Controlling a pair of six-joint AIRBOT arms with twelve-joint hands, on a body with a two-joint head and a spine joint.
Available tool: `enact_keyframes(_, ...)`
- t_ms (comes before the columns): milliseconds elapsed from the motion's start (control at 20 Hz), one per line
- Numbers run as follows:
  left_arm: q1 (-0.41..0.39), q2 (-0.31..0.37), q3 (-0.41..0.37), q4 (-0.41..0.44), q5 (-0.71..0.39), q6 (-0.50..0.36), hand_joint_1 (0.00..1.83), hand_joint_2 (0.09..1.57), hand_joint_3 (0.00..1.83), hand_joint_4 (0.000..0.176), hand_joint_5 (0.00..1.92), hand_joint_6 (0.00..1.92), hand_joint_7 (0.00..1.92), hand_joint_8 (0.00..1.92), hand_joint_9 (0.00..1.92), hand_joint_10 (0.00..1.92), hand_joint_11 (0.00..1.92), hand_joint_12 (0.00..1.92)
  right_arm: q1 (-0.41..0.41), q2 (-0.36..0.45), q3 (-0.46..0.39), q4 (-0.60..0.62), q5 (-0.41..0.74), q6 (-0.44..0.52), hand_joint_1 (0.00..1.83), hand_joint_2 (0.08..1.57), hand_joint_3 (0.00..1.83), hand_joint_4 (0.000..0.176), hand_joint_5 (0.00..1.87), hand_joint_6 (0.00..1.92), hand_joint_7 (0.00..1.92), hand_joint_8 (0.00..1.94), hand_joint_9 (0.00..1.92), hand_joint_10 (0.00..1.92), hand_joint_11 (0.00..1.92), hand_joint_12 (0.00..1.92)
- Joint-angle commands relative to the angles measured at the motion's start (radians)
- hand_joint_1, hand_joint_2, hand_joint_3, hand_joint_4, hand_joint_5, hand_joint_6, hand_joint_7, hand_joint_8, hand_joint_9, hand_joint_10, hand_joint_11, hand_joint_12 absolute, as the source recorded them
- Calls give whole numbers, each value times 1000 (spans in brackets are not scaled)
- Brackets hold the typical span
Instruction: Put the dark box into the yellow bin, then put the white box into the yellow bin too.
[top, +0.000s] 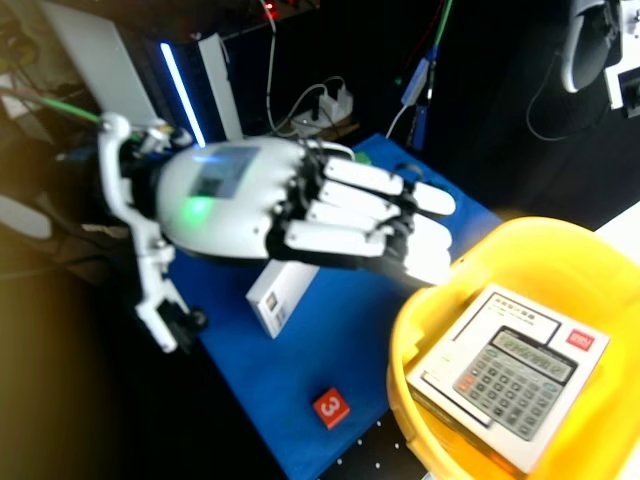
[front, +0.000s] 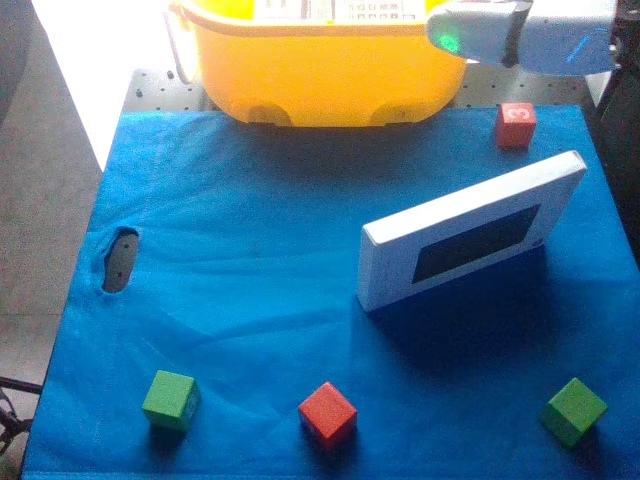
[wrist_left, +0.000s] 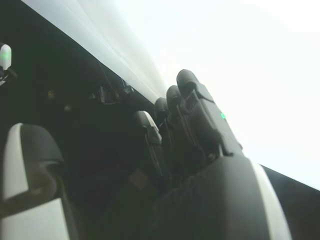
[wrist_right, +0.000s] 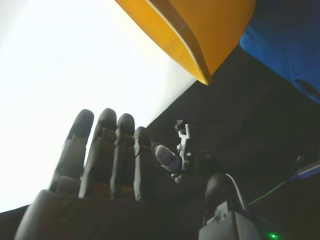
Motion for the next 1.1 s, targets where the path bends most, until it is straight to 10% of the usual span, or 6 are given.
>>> enact_keyframes(0, -4, 11, -6, -58, -77, -4, 1189, 826, 1, 0, 572, 3, 522, 10, 464, 7, 442, 60, 0, 13, -9, 6, 118, 4, 7, 1016, 0, 72, 232, 1, 395, 7, 290, 0, 10, 387)
enact_keyframes(100, 18, 19, -9, -59, -68, -3, 1207, 839, 6, 0, 503, 0, 481, 0, 428, 0, 415, 43, -23, 46, -33, 11, 118, 4, 17, 948, 0, 61, 210, 0, 392, 0, 263, 0, 0, 415)
enact_keyframes(350, 80, 31, -10, -93, -65, 1, 1203, 810, 0, 0, 557, 16, 478, 6, 449, 15, 412, 32, -88, 100, -86, 40, 118, 4, 44, 916, 0, 156, 161, 2, 311, 4, 220, 0, 0, 393)
enact_keyframes(500, 104, 36, -10, -111, -65, 6, 1186, 801, 0, 28, 556, 9, 492, 8, 473, 17, 419, 32, -125, 107, -102, 60, 118, 4, 49, 891, 4, 75, 145, 0, 342, 3, 263, 5, 72, 461)
enact_keyframes(650, 120, 36, -8, -124, -60, 10, 1177, 803, 0, 47, 565, 6, 485, 1, 463, 7, 401, 23, -141, 111, -117, 59, 118, 4, 36, 895, 5, 129, 133, 0, 321, 0, 251, 0, 0, 574)
enact_keyframes(1050, 145, 35, -7, -147, -57, 22, 1144, 818, 5, 56, 547, 0, 464, 2, 443, 0, 398, 19, -179, 95, -139, 24, 118, 4, 156, 813, 0, 103, 70, 0, 279, 0, 247, 2, 0, 667)
